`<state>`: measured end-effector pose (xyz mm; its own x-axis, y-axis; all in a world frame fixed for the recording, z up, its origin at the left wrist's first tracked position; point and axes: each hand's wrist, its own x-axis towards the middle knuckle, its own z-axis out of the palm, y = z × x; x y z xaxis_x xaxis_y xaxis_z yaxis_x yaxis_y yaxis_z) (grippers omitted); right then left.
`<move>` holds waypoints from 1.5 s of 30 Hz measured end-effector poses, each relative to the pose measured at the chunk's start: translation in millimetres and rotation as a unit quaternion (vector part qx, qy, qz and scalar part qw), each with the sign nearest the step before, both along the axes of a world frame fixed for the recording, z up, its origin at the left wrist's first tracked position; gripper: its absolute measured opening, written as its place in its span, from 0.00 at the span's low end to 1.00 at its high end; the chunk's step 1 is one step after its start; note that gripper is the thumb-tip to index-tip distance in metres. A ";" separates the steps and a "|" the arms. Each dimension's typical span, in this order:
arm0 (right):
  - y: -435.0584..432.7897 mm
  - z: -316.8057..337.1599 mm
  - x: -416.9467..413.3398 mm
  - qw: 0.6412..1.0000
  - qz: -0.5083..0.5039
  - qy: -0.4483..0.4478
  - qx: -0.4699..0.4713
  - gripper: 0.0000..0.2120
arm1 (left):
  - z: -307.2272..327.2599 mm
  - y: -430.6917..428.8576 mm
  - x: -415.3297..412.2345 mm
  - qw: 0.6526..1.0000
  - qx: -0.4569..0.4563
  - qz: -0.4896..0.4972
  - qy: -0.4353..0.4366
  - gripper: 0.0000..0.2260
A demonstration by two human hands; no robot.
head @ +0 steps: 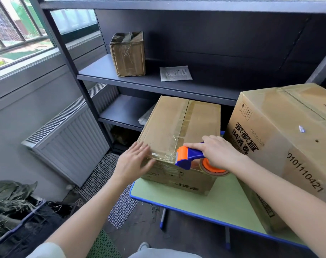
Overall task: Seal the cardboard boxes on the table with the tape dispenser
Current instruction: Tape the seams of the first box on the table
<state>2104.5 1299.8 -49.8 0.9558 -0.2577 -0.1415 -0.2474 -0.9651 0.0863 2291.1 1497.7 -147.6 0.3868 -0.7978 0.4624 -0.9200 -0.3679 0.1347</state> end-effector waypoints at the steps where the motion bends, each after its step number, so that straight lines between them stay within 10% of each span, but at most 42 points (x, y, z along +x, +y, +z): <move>1: 0.2 0.0 0.3 1.000 0.000 0.001 0.000 0.28 | -5.7 0.4 -1.2 0.998 0.044 -0.024 -0.039 0.30; 10: 1.1 2.0 2.3 1.000 -0.002 0.007 -0.001 0.28 | -25.0 -12.0 -2.6 0.997 -0.013 -0.032 -0.074 0.15; 16: 3.4 0.8 4.8 0.999 0.000 0.024 -0.029 0.27 | -22.8 -19.0 -12.5 0.993 0.041 -0.052 -0.096 0.26; 45: 29.7 -2.2 23.3 1.000 -0.024 -0.001 -0.016 0.25 | -31.3 -23.7 5.2 0.989 0.059 -0.132 -0.033 0.18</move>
<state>2127.8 1329.5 -52.0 0.9427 -0.3074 -0.1300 -0.2934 -0.9489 0.1161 2296.3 1474.1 -178.9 0.1294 -0.9173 0.3765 -0.9916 -0.1229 0.0413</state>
